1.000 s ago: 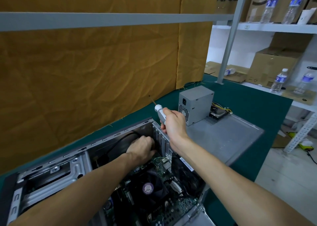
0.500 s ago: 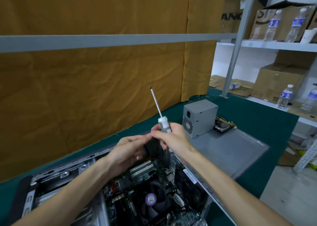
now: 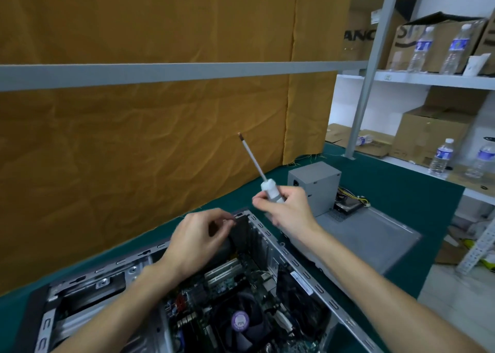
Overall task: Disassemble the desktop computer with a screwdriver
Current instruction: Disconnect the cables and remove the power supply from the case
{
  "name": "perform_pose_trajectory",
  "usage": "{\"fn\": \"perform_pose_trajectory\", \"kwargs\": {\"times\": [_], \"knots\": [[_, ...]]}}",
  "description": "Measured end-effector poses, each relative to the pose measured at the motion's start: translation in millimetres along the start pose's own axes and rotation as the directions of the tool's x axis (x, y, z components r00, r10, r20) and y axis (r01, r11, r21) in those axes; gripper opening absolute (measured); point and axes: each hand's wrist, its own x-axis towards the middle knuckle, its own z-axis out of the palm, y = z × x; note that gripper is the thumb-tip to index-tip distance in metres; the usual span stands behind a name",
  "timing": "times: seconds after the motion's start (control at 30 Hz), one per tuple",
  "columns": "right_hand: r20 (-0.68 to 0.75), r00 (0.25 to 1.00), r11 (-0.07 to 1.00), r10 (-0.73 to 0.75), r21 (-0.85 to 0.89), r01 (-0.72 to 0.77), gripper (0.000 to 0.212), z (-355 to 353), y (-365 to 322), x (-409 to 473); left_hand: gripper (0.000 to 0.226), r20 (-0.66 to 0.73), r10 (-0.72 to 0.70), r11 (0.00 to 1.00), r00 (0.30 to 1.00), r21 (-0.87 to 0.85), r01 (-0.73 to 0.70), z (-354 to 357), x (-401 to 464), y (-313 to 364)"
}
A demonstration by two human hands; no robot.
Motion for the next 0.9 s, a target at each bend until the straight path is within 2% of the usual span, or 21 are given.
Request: {"fn": "perform_pose_trajectory", "kwargs": {"times": [0.03, 0.1, 0.2, 0.27, 0.33, 0.47, 0.6, 0.8, 0.9], "knots": [[-0.036, 0.999, 0.999, 0.026, -0.023, -0.027, 0.009, -11.1, 4.7, 8.8, 0.014, -0.027, 0.080, 0.988, 0.996, 0.137, -0.076, -2.0, -0.5, -2.8], [-0.099, 0.994, 0.990, 0.055, -0.121, -0.067, 0.008, -33.4, 21.6, 23.8, 0.024, 0.001, 0.137, 0.963, 0.991, 0.234, -0.134, -1.2, 0.1, -9.4], [-0.165, 0.980, 0.944, 0.111, -0.291, -0.156, 0.018, -56.4, 65.9, 36.0, 0.040, 0.049, 0.104, 0.941, 0.993, 0.318, -0.115, 6.9, 2.2, -17.9], [-0.179, 0.976, 0.888, 0.121, -0.421, -0.187, 0.036, -60.8, 98.0, 42.0, 0.041, 0.056, 0.074, 0.939, 0.996, 0.332, -0.089, 9.8, 3.0, -21.4], [-0.188, 0.972, 0.831, 0.142, -0.511, -0.220, 0.045, -58.6, 123.6, 50.1, 0.039, 0.070, 0.079, 0.934, 0.994, 0.344, -0.098, 11.9, 3.0, -23.9], [-0.225, 0.958, 0.756, 0.178, -0.592, -0.280, 0.040, -42.9, 152.1, 72.8, 0.037, 0.060, 0.076, 0.944, 0.995, 0.317, -0.091, 12.5, 3.4, -29.2], [-0.189, 0.961, 0.654, 0.201, -0.705, -0.275, 0.008, -25.3, 163.5, 87.9, 0.038, 0.057, 0.066, 0.950, 0.996, 0.302, -0.081, 12.0, 2.6, -28.3], [-0.156, 0.971, 0.587, 0.181, -0.775, -0.234, 0.022, -18.5, 182.2, 91.4, 0.036, 0.051, 0.050, 0.953, 0.997, 0.295, -0.063, 11.6, 3.3, -27.0], [-0.159, 0.965, 0.598, 0.210, -0.760, -0.256, 0.023, -21.6, 183.9, 93.7, 0.036, 0.051, 0.038, 0.954, 0.998, 0.296, -0.051, 11.4, 3.0, -26.7]]}}
